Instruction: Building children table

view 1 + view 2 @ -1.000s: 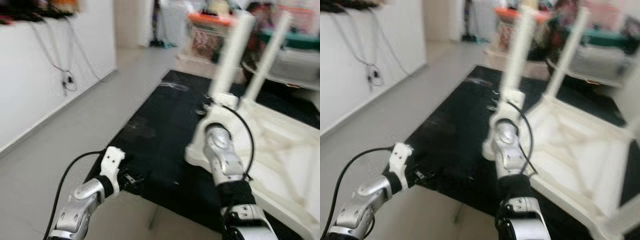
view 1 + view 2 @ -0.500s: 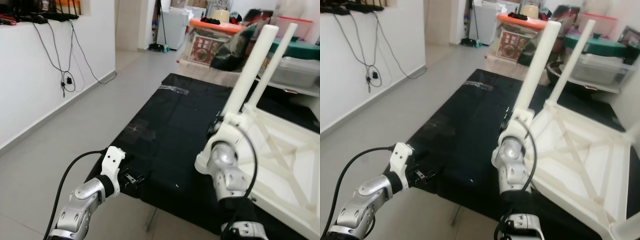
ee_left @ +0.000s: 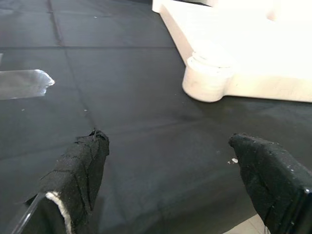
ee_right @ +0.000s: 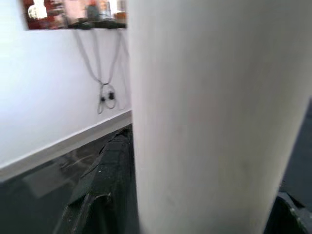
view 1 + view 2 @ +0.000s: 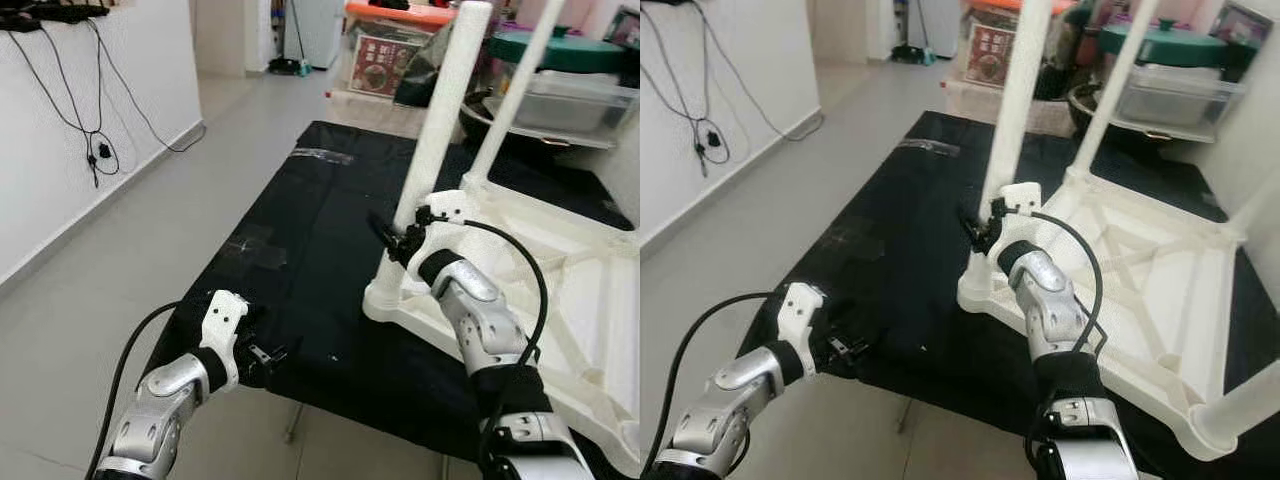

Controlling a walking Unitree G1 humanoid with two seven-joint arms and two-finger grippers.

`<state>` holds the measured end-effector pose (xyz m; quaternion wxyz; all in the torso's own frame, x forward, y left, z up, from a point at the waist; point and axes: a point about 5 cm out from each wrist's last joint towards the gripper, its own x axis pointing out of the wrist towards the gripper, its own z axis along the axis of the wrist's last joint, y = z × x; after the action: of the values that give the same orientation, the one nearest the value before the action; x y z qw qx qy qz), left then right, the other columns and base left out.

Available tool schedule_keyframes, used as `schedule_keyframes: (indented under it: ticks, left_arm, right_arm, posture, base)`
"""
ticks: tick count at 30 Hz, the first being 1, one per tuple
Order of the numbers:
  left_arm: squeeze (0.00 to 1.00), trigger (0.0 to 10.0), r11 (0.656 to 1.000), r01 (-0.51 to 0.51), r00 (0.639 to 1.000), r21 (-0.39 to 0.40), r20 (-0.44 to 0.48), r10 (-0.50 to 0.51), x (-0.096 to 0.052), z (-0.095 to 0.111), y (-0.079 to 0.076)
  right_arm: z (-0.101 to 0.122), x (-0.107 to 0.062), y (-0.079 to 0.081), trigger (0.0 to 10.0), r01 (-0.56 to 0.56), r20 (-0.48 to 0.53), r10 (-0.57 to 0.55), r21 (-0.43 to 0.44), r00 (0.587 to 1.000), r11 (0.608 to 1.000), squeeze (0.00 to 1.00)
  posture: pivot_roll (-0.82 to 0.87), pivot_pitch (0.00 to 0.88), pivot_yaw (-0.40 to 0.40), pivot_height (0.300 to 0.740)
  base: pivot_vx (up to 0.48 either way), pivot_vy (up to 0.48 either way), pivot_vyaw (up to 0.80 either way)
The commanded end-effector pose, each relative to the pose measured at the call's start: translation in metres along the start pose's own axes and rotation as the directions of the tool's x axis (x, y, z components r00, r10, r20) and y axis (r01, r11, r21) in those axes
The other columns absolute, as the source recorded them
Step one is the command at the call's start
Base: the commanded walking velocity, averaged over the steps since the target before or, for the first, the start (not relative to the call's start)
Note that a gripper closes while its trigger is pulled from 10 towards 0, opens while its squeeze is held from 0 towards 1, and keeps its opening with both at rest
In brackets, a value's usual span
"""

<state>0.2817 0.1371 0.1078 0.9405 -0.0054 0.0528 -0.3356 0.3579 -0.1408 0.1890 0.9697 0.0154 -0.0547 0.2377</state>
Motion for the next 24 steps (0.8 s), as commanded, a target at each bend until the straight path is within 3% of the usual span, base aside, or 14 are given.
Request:
schedule_keyframes:
  ticks: [1,5,6,7,9,10,11,12,14,18,19,21,23,24]
  left_arm:
    - [0.00,10.0,1.000,0.005,1.000,0.010,-0.016,-0.004,-0.001,-0.002,-0.001]
    - [0.00,10.0,1.000,0.003,1.000,0.005,-0.011,-0.003,0.000,-0.001,-0.002]
    - [0.00,10.0,1.000,0.005,1.000,0.005,-0.012,-0.005,0.000,-0.002,-0.002]
    - [0.00,10.0,1.000,0.005,1.000,0.005,-0.012,-0.005,0.000,-0.002,-0.002]
    - [0.00,10.0,1.000,0.007,1.000,0.005,-0.016,-0.007,-0.001,-0.003,-0.003]
    - [0.00,10.0,1.000,0.006,1.000,0.006,-0.019,-0.005,-0.001,-0.003,-0.002]
    - [0.00,10.0,1.000,0.004,1.000,0.007,-0.022,-0.004,-0.002,-0.004,-0.002]
    - [0.00,10.0,1.000,0.004,1.000,0.007,-0.022,-0.004,-0.002,-0.004,-0.002]
    - [0.00,10.0,1.000,0.000,1.000,0.003,-0.020,0.000,-0.003,-0.003,-0.001]
    - [0.00,10.0,1.000,-0.002,1.000,-0.006,-0.024,0.001,-0.002,-0.006,-0.002]
    - [0.00,10.0,1.000,-0.001,1.000,-0.007,-0.025,0.001,-0.001,-0.006,-0.002]
    - [0.00,10.0,1.000,0.013,1.000,-0.007,-0.019,-0.014,0.003,-0.005,-0.005]
    - [0.00,10.0,1.000,0.018,1.000,-0.006,-0.017,-0.018,0.004,-0.004,-0.006]
    - [0.00,10.0,1.000,0.021,1.000,-0.004,-0.014,-0.021,0.005,-0.003,-0.006]
  right_arm:
    - [-0.019,0.003,0.025,0.0,-0.141,-0.062,0.140,-0.010,0.988,0.990,0.00]
    - [-0.030,-0.001,0.029,0.0,-0.108,-0.087,0.104,-0.041,0.991,0.993,0.00]
    - [-0.038,-0.001,0.016,0.0,0.063,-0.133,-0.066,-0.032,0.989,0.998,0.00]
    - [-0.038,-0.001,0.016,0.0,0.063,-0.133,-0.066,-0.032,0.989,0.998,0.00]
    - [-0.059,-0.017,-0.023,0.0,0.532,-0.253,-0.523,-0.041,0.814,0.846,0.00]
    - [-0.069,-0.031,-0.037,0.0,0.696,-0.303,-0.678,-0.064,0.669,0.715,0.00]
    - [-0.074,-0.041,-0.043,0.0,0.769,-0.326,-0.745,-0.080,0.582,0.635,0.00]
    - [-0.074,-0.041,-0.043,0.0,0.769,-0.326,-0.745,-0.080,0.582,0.635,0.00]
    - [-0.080,-0.064,-0.046,0.0,0.865,-0.325,-0.839,-0.104,0.436,0.490,0.00]
    - [-0.071,-0.067,-0.035,0.0,0.866,-0.286,-0.855,-0.136,0.432,0.482,0.00]
    - [-0.069,-0.065,-0.033,10.0,0.858,-0.290,-0.848,-0.134,0.445,0.496,0.00]
    - [-0.061,-0.049,-0.026,10.0,0.802,-0.278,-0.783,-0.065,0.557,0.594,0.00]
    - [-0.056,-0.042,-0.023,10.0,0.778,-0.256,-0.757,-0.028,0.602,0.628,0.02]
    - [-0.047,-0.034,-0.019,10.0,0.732,-0.201,-0.716,0.009,0.668,0.681,1.00]
  posture:
    - [0.07,0.000,-0.111,0.740]
    - [0.07,0.000,-0.105,0.740]
    - [0.07,0.000,-0.107,0.740]
    - [0.07,0.000,-0.107,0.740]
    - [0.07,0.000,-0.106,0.740]
    - [0.07,0.000,-0.104,0.740]
    - [0.07,0.000,-0.104,0.740]
    - [0.07,0.000,-0.104,0.740]
    - [0.06,0.000,-0.103,0.740]
    - [0.04,0.000,-0.095,0.740]
    - [0.04,0.000,-0.092,0.740]
    - [0.05,0.000,-0.091,0.740]
    - [0.05,0.000,-0.091,0.740]
    - [0.06,0.000,-0.093,0.740]
  base:
    - [0.000,0.000,0.00]
    - [0.000,0.000,0.00]
    - [0.000,0.000,0.00]
    - [0.000,0.000,0.00]
    - [0.000,0.000,0.00]
    - [0.000,0.000,0.00]
    - [0.000,0.000,0.00]
    - [0.000,0.000,0.00]
    - [0.000,0.000,0.00]
    - [0.000,0.000,0.00]
    - [0.000,0.000,0.00]
    - [0.000,0.000,0.00]
    - [0.000,0.000,0.00]
    - [0.000,0.000,0.00]
